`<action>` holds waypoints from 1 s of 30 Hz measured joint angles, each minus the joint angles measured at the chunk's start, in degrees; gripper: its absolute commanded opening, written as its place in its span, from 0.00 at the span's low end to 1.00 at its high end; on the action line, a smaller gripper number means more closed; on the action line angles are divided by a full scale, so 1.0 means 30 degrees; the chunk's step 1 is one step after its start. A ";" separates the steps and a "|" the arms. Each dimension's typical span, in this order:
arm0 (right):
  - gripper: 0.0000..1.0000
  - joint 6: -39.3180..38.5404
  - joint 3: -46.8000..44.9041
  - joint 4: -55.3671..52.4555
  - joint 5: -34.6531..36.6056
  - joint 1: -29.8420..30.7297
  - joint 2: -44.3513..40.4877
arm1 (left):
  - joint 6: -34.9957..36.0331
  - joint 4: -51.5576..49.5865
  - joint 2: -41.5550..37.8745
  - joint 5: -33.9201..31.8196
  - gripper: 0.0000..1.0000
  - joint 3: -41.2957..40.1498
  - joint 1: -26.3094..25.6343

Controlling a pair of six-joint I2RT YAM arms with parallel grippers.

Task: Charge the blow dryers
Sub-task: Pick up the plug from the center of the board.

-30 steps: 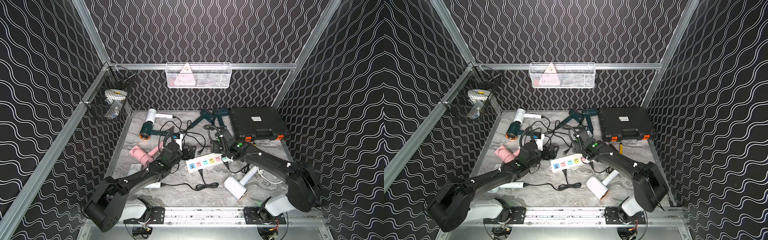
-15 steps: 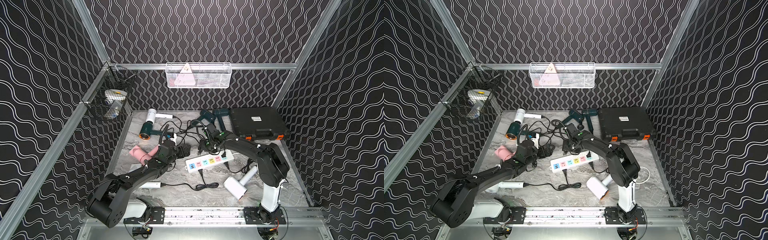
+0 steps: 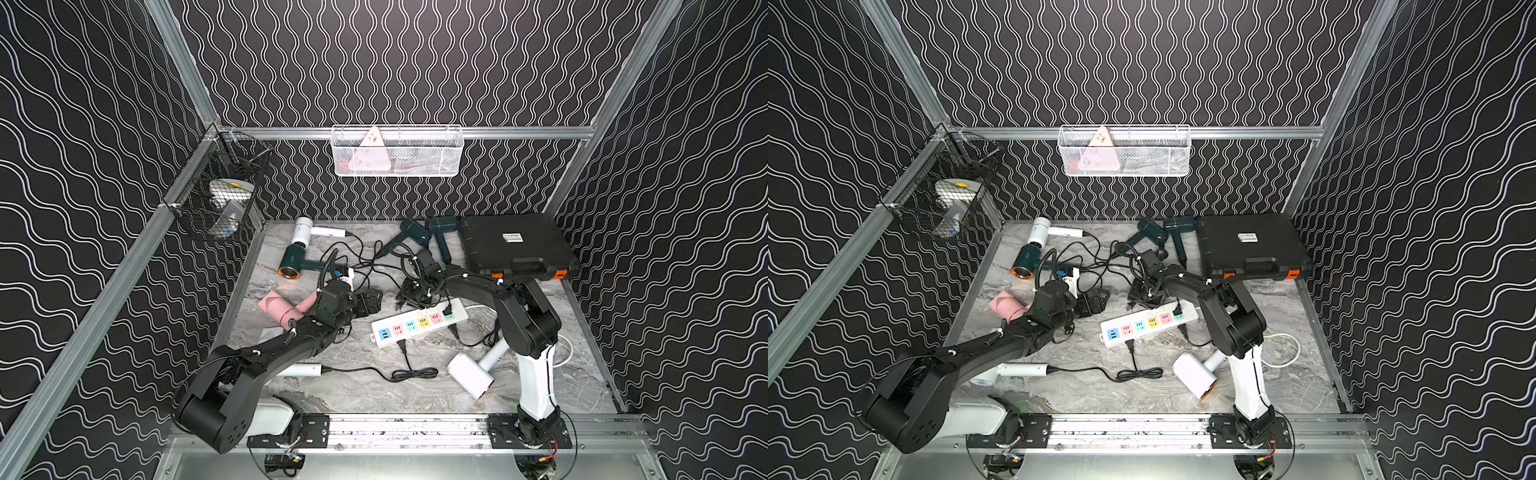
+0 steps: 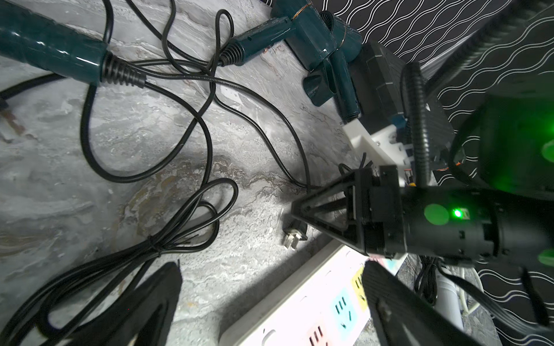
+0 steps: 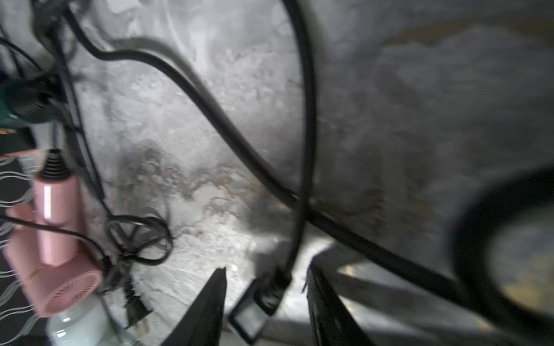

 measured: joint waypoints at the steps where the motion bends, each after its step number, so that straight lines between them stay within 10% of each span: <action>1: 0.42 0.0168 0.0022 0.0364 -0.0153 0.0000 0.0124 | 0.0000 0.0007 0.0000 0.0007 0.99 0.0000 0.0000; 19: 0.00 0.1377 -0.0495 0.2448 -0.0481 -0.0248 0.0262 | 0.0066 0.1122 0.0408 0.0794 0.99 -0.0277 0.0007; 30: 0.00 0.0226 -0.1821 0.2470 -0.0306 -0.0189 -0.3526 | 0.0131 0.1698 0.0160 0.1122 0.99 -0.0525 0.0007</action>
